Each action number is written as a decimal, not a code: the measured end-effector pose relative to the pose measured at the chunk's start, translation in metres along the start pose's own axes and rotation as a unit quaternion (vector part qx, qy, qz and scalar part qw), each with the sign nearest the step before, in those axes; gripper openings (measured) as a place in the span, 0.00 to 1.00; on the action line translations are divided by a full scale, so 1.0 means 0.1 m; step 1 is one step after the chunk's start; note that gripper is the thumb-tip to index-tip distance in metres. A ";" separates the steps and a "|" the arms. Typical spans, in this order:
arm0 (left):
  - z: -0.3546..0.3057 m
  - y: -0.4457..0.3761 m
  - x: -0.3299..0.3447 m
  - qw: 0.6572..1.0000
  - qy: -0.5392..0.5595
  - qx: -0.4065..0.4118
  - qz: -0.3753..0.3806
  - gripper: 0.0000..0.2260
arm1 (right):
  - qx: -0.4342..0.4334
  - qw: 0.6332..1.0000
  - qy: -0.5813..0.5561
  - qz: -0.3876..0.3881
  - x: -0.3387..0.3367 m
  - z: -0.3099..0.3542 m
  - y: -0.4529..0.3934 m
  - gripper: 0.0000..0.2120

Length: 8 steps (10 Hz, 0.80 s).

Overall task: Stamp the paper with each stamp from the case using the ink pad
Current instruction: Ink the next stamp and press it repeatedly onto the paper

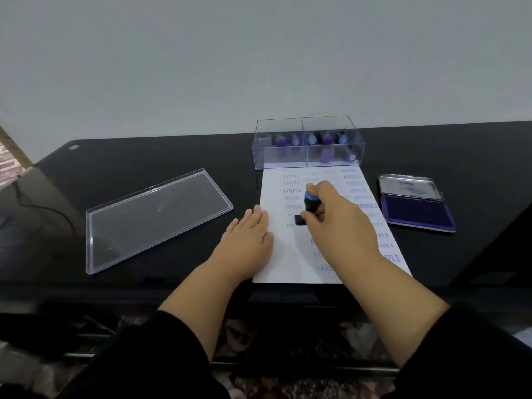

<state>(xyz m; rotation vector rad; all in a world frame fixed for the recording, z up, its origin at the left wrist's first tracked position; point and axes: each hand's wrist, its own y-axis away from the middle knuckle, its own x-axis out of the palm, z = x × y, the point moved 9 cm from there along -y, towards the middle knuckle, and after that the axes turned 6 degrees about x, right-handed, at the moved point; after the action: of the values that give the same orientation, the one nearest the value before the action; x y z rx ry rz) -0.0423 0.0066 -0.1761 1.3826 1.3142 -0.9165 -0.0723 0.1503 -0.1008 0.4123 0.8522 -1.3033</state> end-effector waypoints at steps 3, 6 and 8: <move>0.00 0.00 0.00 1.000 0.007 0.009 -0.011 0.23 | -0.017 0.999 0.033 0.023 0.20 0.09 0.04 0.14; 0.01 0.01 -0.01 1.000 0.016 0.007 -0.020 0.23 | 0.003 0.998 0.059 0.032 0.29 0.05 0.09 0.12; 0.00 0.03 -0.01 0.999 0.018 0.005 -0.026 0.23 | -0.001 0.997 0.069 0.030 0.29 0.05 0.09 0.13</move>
<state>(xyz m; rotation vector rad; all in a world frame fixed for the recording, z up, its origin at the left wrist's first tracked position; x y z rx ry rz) -0.0398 0.0067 -0.1750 1.3839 1.3802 -0.9394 -0.0609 0.1295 -0.1209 0.5278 0.9489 -1.2295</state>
